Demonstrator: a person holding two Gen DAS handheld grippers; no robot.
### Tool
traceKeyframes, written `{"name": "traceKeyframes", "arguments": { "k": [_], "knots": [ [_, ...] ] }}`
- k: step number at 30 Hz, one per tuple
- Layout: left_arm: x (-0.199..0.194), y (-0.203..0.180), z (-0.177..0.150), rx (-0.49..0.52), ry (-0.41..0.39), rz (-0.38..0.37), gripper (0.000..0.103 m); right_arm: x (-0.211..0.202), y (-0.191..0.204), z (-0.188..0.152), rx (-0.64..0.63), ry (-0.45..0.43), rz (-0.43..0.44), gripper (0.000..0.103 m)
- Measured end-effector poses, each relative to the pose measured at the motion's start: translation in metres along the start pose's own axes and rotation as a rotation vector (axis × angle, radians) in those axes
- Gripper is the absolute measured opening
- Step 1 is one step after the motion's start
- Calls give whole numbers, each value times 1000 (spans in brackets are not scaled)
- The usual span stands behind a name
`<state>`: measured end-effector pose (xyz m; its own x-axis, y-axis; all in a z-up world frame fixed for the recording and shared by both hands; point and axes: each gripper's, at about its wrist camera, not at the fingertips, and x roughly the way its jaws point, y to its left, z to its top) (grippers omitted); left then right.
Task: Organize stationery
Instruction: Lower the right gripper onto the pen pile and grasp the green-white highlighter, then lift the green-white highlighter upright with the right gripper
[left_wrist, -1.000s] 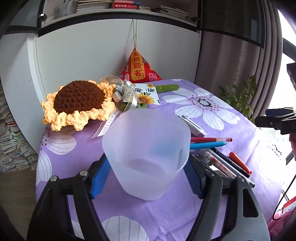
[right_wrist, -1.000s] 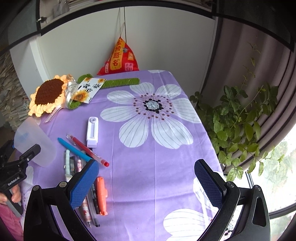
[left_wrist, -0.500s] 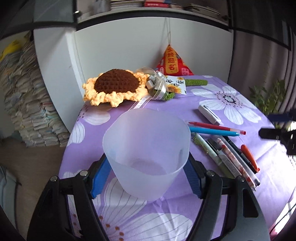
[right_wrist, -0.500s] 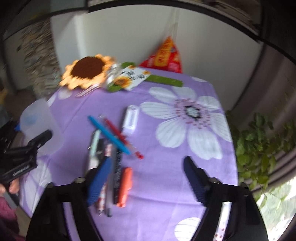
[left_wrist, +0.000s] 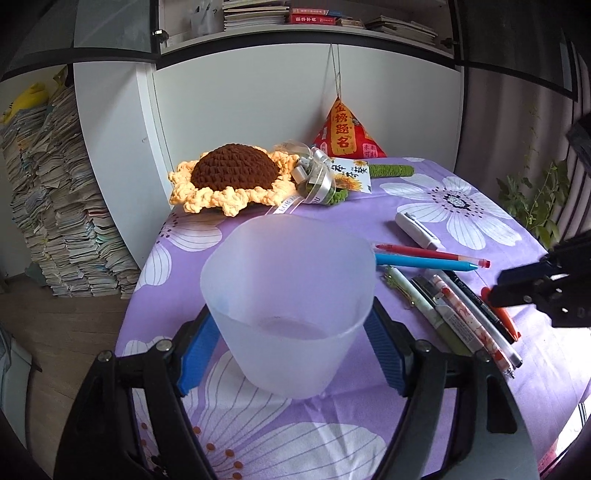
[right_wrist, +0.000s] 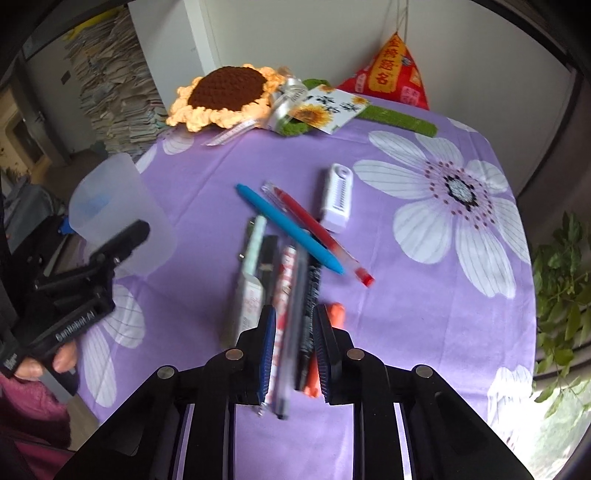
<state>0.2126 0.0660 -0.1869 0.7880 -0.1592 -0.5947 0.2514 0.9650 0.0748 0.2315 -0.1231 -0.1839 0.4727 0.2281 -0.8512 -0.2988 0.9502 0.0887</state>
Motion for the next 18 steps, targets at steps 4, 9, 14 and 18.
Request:
{"name": "traceKeyframes", "arguments": {
  "k": [4, 9, 14, 18],
  "knots": [
    [-5, -2, -7, 12, -19, 10, 80, 16, 10, 22, -18, 26, 32, 22],
    [-14, 2, -7, -5, -78, -18, 79, 40, 18, 53, -22, 53, 57, 22],
    [-12, 0, -7, 0, -90, 4, 67, 64, 22, 70, -16, 107, 44, 22],
    [-13, 4, -8, -7, -82, -5, 67, 75, 23, 74, 2, 138, 31, 22]
  ]
}}
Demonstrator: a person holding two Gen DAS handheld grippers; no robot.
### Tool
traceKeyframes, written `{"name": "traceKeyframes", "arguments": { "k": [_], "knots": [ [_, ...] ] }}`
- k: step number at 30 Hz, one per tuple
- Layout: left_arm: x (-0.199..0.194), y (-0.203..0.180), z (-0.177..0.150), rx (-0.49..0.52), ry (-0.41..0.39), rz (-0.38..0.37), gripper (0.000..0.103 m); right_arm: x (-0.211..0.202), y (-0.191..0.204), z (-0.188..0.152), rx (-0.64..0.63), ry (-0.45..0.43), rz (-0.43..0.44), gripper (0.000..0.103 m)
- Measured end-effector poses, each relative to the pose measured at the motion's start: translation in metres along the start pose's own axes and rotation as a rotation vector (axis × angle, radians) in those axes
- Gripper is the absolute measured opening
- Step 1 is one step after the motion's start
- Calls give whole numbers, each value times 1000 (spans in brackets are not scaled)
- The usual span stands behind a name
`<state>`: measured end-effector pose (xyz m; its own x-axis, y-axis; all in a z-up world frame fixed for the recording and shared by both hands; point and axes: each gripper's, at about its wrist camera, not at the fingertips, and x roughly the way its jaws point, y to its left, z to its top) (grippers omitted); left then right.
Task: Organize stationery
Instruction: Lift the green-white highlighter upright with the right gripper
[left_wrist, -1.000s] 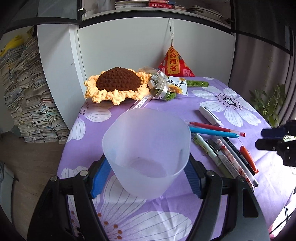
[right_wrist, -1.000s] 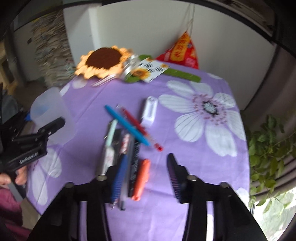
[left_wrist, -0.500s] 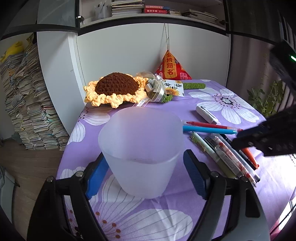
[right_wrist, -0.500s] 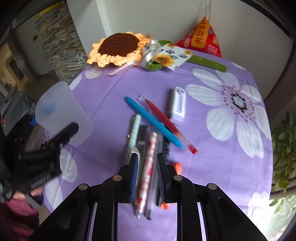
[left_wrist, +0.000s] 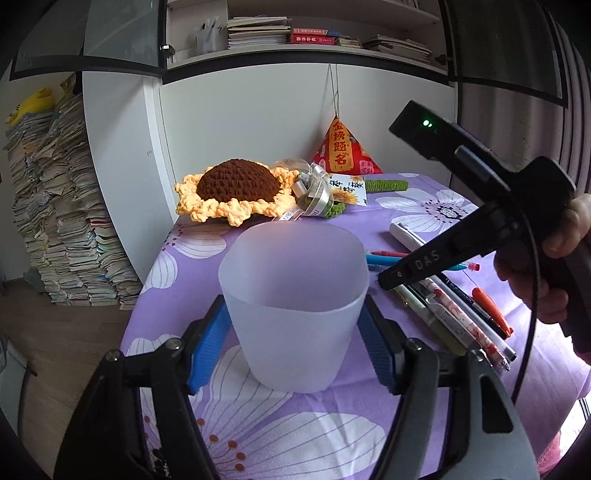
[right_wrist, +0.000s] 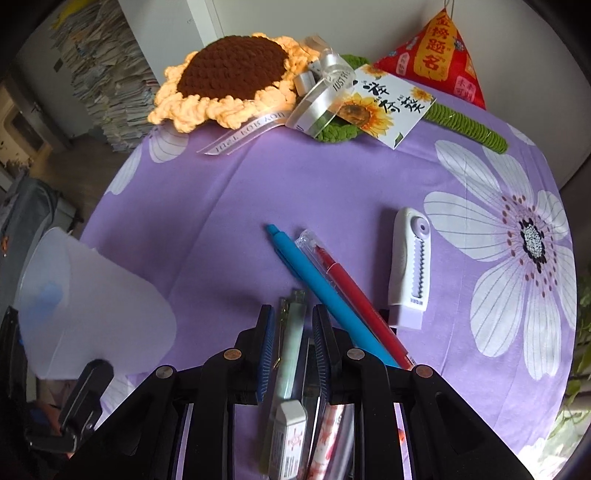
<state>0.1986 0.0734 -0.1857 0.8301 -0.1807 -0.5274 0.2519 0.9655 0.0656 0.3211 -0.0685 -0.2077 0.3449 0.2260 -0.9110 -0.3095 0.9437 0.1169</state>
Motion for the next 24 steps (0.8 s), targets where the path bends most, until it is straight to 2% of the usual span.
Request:
{"name": "traceKeyframes", "arguments": {
  "k": [6, 8, 11, 17, 20, 24],
  "knots": [
    [0, 9, 2, -4, -3, 45, 68, 7, 9, 4, -21, 3, -42, 22],
    [4, 12, 1, -18, -5, 25, 68, 9, 13, 5, -46, 1, -69, 17],
    [6, 12, 1, -27, -9, 13, 68, 3, 16, 2, -38, -10, -29, 16],
    [14, 14, 11, -33, -57, 10, 68, -43, 13, -2, -9, -125, 34, 16],
    [21, 18, 13, -57, -22, 1, 68, -65, 14, -8, -7, -184, 36, 16],
    [19, 17, 12, -55, -23, -1, 68, -86, 12, -8, 1, -241, 51, 16]
  ]
}}
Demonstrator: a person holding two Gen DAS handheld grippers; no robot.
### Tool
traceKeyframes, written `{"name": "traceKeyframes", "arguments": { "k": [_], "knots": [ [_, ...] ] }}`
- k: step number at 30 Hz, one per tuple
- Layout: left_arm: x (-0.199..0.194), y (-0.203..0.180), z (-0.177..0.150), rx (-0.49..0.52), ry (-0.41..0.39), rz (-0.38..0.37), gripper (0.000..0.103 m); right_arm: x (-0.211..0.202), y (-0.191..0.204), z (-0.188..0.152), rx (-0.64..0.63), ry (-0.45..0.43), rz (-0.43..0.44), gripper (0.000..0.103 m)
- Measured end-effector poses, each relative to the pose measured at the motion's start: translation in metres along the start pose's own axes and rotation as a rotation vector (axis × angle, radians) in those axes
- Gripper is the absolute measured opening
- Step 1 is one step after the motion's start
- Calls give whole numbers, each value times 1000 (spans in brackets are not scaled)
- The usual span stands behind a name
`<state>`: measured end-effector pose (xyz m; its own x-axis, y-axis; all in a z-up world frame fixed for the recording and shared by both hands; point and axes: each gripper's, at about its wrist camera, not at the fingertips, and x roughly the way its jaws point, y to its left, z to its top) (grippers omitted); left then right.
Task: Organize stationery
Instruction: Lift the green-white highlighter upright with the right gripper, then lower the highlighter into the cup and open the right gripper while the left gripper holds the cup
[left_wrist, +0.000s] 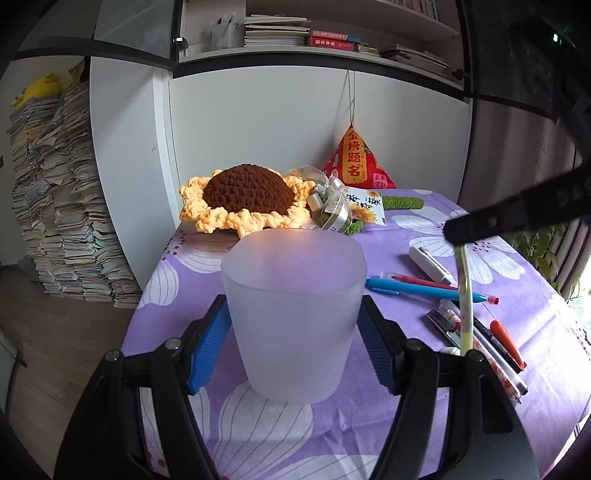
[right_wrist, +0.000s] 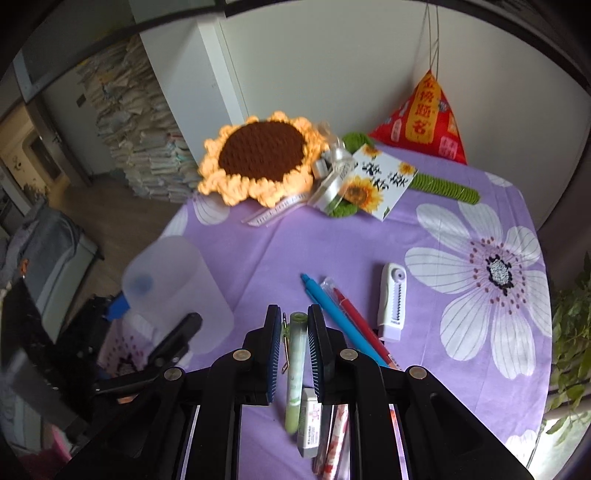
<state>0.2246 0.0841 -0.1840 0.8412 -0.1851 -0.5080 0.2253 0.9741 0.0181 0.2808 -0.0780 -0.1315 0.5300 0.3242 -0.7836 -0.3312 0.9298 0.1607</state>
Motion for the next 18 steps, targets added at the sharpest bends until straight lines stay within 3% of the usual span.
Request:
{"name": "traceKeyframes", "arguments": {
  "k": [12, 18],
  "knots": [
    [4, -3, 1, 12, 21, -15, 68, -88, 25, 34, -47, -249, 42, 15],
    [7, -4, 2, 22, 33, -32, 68, -107, 48, 55, -105, -301, 125, 15]
  ]
}}
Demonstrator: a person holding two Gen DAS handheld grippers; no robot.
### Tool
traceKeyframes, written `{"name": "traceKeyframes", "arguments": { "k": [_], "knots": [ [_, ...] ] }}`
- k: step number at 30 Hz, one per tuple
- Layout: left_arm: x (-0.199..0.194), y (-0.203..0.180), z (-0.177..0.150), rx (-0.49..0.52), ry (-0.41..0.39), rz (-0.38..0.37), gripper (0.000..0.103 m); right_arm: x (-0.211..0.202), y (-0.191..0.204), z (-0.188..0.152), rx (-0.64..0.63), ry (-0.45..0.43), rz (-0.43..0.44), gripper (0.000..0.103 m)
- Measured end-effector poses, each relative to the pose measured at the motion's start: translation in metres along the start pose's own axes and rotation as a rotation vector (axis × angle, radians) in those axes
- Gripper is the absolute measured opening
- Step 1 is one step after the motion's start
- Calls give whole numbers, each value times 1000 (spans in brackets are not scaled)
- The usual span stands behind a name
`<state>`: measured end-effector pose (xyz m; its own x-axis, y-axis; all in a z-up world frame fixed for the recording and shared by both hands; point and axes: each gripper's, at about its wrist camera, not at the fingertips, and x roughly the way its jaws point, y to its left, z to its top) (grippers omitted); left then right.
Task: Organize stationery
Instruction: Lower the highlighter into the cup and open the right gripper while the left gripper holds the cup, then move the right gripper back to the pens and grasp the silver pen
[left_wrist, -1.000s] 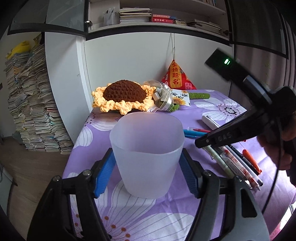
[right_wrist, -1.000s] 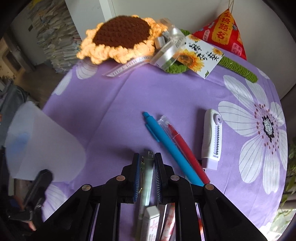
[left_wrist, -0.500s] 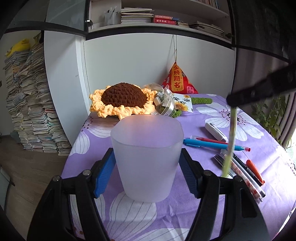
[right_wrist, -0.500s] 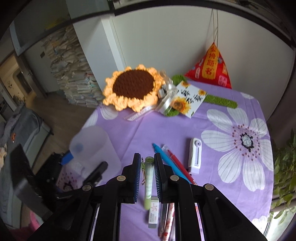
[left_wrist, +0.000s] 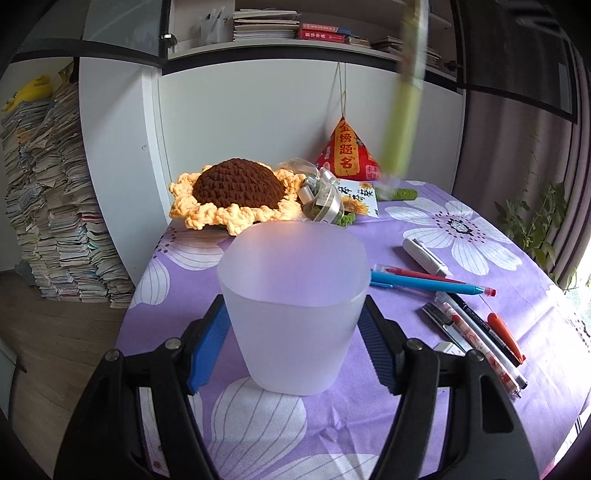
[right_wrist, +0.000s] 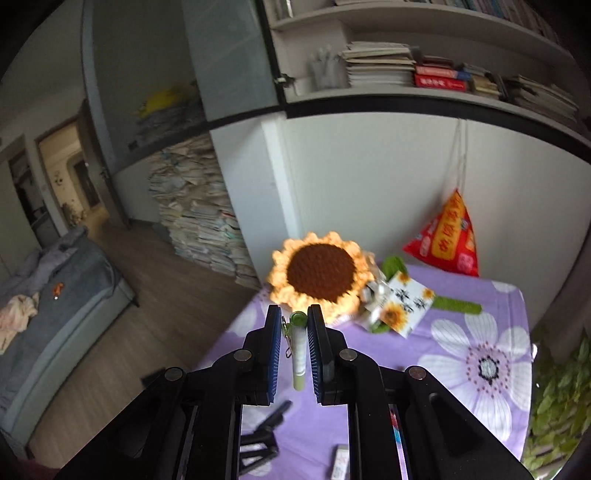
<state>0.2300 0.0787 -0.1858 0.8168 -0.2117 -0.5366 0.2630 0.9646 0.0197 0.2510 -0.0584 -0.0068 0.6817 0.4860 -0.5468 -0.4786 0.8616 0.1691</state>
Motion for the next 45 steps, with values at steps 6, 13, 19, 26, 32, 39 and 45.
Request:
{"name": "traceKeyframes", "arguments": {
  "k": [6, 13, 19, 26, 32, 39, 45],
  "knots": [
    [2, 1, 1, -2, 9, -22, 68, 29, 11, 2, -7, 32, 70, 15],
    [2, 1, 0, -4, 11, -36, 68, 83, 2, -28, 17, 176, 65, 15],
    [1, 0, 0, 3, 10, -31, 68, 100, -4, -43, 25, 232, 58, 15],
    [1, 0, 0, 4, 10, -31, 68, 105, -7, -47, 29, 242, 53, 15],
    [2, 0, 1, 3, 11, -31, 68, 107, -4, -52, 14, 253, 43, 15],
    [2, 0, 0, 3, 11, -31, 68, 90, -20, -48, 45, 231, 50, 15],
    [2, 0, 1, 3, 11, -31, 68, 70, -54, -54, 10, 228, -54, 15]
  ]
}}
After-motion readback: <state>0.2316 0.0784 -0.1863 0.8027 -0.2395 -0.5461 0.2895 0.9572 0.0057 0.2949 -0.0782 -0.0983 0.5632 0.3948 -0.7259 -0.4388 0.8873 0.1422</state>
